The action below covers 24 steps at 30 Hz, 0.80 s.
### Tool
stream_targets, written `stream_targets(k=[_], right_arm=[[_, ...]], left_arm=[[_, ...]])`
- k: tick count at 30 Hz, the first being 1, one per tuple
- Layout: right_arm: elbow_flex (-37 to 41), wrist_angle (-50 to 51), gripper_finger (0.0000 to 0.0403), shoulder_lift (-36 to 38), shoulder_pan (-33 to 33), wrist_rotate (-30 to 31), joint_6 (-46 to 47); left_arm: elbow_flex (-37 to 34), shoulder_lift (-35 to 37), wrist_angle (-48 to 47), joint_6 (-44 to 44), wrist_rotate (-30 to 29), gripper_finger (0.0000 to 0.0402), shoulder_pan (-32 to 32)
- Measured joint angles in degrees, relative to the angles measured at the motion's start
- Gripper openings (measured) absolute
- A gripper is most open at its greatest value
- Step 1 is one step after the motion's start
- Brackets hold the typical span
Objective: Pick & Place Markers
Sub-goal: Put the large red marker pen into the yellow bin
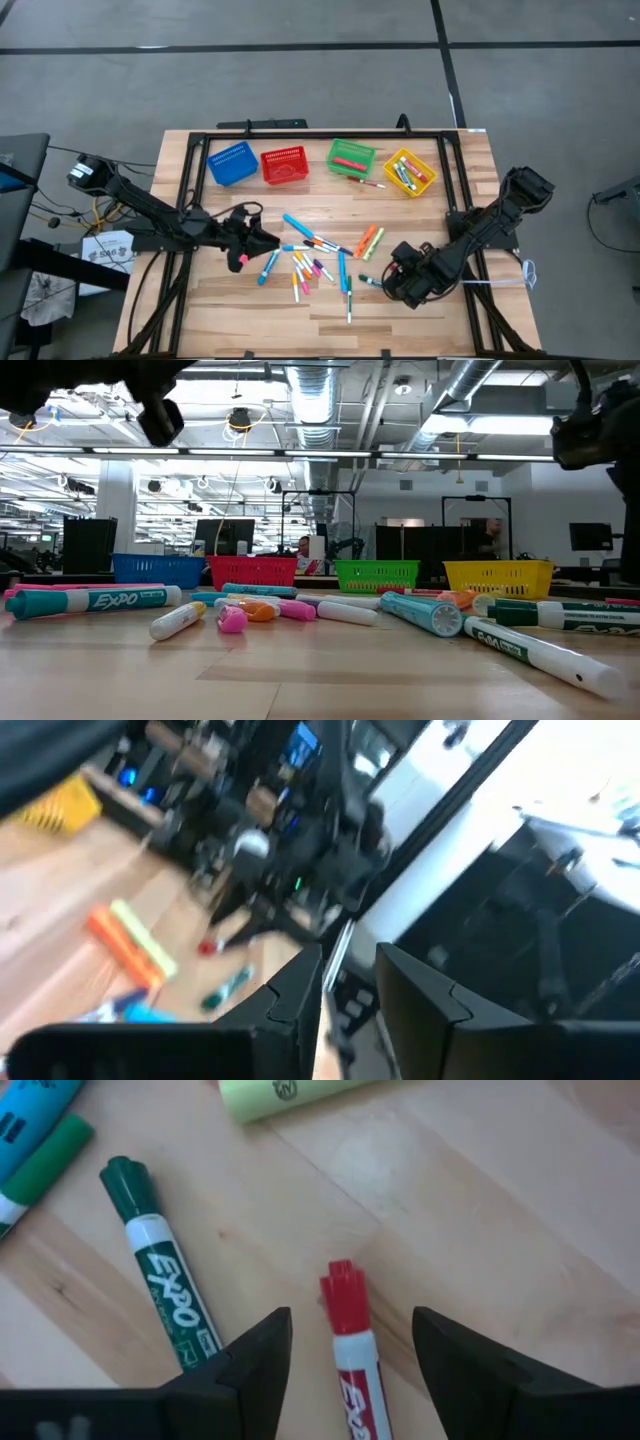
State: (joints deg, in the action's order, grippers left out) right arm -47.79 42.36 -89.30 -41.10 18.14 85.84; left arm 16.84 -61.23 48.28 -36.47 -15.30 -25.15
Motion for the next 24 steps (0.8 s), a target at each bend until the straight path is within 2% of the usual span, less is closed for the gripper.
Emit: stream_targets(k=[8, 17, 21, 24], right_arm=[[0.0, -1.3, 0.0197, 0.0, 0.8, 0.1, -3.8], [0.0, -1.5, 0.0192, 0.0, 1.9, 0.0, -3.8], [0.0, -1.7, 0.0194, 0.0, 1.9, 0.0, -3.9], [0.0, -1.7, 0.0193, 0.0, 1.9, 0.0, -3.9]], left_arm=[[0.0, 0.0, -12.4, -2.7, 3.3, 0.0097, 0.0], [0.0, 0.0, -22.9, -3.6, 3.5, 0.0097, 0.0], [0.0, 0.0, -26.4, -6.2, 4.4, 0.0097, 0.0], [0.0, 0.0, -32.9, -9.5, 5.9, 0.0097, 0.0]])
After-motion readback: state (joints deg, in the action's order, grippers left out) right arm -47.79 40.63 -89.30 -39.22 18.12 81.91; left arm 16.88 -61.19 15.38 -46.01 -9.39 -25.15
